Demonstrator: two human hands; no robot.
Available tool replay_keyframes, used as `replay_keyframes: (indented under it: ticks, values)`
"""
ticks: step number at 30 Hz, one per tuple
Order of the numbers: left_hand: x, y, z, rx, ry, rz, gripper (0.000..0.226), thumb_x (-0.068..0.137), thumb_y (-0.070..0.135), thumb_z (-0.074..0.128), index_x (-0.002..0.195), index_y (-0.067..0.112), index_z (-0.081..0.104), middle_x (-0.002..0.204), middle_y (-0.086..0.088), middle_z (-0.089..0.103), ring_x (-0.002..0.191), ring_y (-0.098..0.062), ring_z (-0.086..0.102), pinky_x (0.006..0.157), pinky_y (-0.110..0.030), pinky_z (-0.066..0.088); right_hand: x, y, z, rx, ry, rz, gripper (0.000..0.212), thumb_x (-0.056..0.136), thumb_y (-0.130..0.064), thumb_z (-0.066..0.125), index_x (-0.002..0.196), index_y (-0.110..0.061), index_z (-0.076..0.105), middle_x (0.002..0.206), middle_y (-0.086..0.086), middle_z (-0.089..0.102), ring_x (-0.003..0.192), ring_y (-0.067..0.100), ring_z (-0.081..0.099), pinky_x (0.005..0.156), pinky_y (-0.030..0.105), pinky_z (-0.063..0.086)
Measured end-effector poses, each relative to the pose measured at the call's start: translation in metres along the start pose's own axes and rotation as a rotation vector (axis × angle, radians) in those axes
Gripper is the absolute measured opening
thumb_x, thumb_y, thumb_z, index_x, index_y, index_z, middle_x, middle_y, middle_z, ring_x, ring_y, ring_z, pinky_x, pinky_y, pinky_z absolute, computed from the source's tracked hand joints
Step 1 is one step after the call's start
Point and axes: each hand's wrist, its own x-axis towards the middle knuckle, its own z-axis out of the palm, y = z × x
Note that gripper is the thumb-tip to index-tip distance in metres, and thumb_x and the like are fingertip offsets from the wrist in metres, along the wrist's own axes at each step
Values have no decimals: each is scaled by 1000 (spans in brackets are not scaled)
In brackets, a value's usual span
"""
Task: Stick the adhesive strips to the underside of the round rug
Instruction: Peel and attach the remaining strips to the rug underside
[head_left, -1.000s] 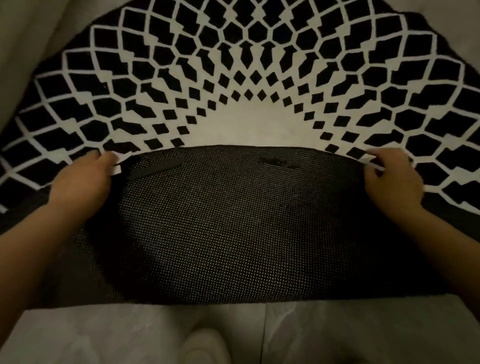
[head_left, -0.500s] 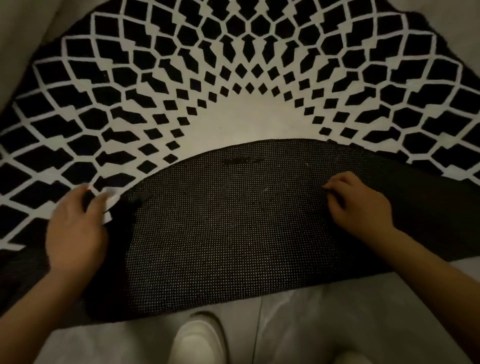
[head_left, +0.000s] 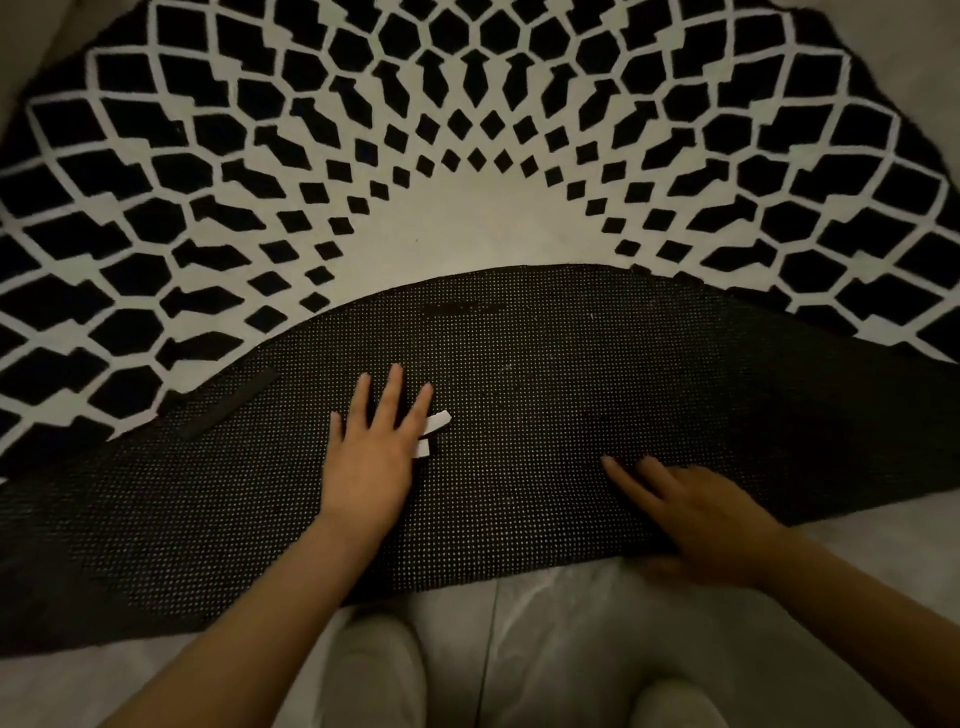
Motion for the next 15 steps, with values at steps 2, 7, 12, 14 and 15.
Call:
replay_keyframes:
  ticks: [2, 7, 12, 14, 15]
  values:
    - [0, 0, 1, 6, -3, 7, 72, 98, 24, 42, 150, 32, -7, 158, -2, -18, 145, -33, -13, 116, -53, 10, 2, -1, 9, -33, 3, -16, 106, 48, -59, 76, 135, -9, 40, 101, 6, 49, 48, 16, 54, 38, 30, 44]
    - [2, 4, -4, 20, -37, 12, 70, 99, 20, 38, 150, 30, -9, 157, -4, -21, 143, -35, -17, 116, -55, 6, -2, -4, 13, -16, 89, -45, 76, 65, -52, 54, 129, -12, 44, 92, -3, 60, 40, 9, 49, 33, 20, 34]
    - [6, -4, -14, 59, -81, 106, 71, 98, 20, 40, 150, 30, -6, 157, -4, -20, 143, -35, -18, 115, -55, 3, -11, -30, 13, 60, 78, -14, 67, 71, -49, 38, 124, -14, 61, 91, -10, 65, 38, 0, 48, 33, 17, 33]
    - [7, -10, -20, 91, -119, 158, 72, 97, 19, 40, 150, 31, -8, 156, -2, -23, 143, -33, -20, 115, -54, 1, -9, -51, 6, 113, -44, -10, 70, 81, -47, 35, 142, -14, 37, 115, -4, 61, 58, 6, 60, 49, 20, 45]
    - [7, -15, -22, 99, -140, 184, 73, 97, 16, 40, 149, 31, -9, 155, 0, -25, 143, -31, -22, 115, -53, 0, -7, -63, 0, 204, -189, 20, 74, 86, -51, 26, 149, -14, 17, 134, -1, 48, 77, 13, 64, 64, 25, 48]
